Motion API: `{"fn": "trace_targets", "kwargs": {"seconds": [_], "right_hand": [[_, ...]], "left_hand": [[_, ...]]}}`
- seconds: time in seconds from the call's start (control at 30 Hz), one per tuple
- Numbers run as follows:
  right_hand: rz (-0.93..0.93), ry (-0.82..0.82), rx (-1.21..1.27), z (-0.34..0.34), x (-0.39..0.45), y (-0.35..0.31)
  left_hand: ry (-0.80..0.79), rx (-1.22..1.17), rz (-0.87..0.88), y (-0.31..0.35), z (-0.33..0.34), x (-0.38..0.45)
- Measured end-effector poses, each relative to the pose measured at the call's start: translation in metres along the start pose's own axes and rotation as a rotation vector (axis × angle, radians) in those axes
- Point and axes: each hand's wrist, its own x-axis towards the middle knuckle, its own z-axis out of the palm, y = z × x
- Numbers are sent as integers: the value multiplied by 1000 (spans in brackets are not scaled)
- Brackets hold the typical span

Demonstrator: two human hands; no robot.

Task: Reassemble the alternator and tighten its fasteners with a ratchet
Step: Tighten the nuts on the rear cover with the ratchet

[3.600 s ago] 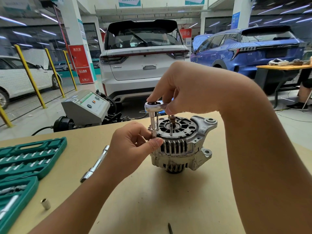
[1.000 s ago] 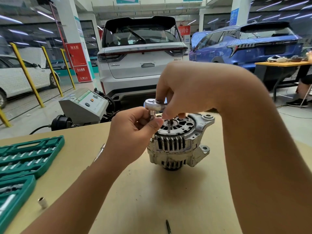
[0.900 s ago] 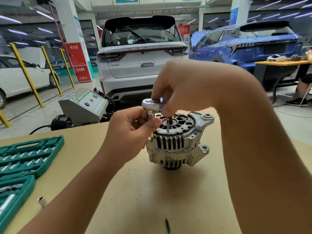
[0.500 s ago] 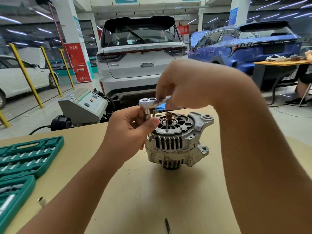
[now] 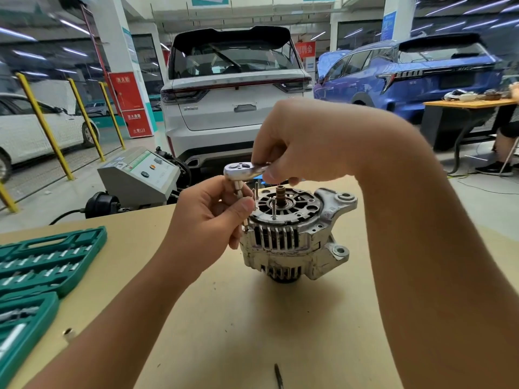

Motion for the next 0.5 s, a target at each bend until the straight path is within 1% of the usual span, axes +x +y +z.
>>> {"fn": "trace_targets", "kwargs": {"seconds": [0.1,0.2,0.33,0.37,0.5], "right_hand": [[0,-10,74,-1,-1,4],[33,31,45,0,0,3],[-26,-97,128,-6,-9,0],[-30,-99,118,-7,-9,-1],[12,70,21,-3,-2,-1]], "left_hand": [[36,26,-4,0,0,2],[86,17,-51,0,4,3],[111,34,-55,-1,3,2],[100,38,-50,0,2,2],[33,-57,-47,5,2,-1]]}}
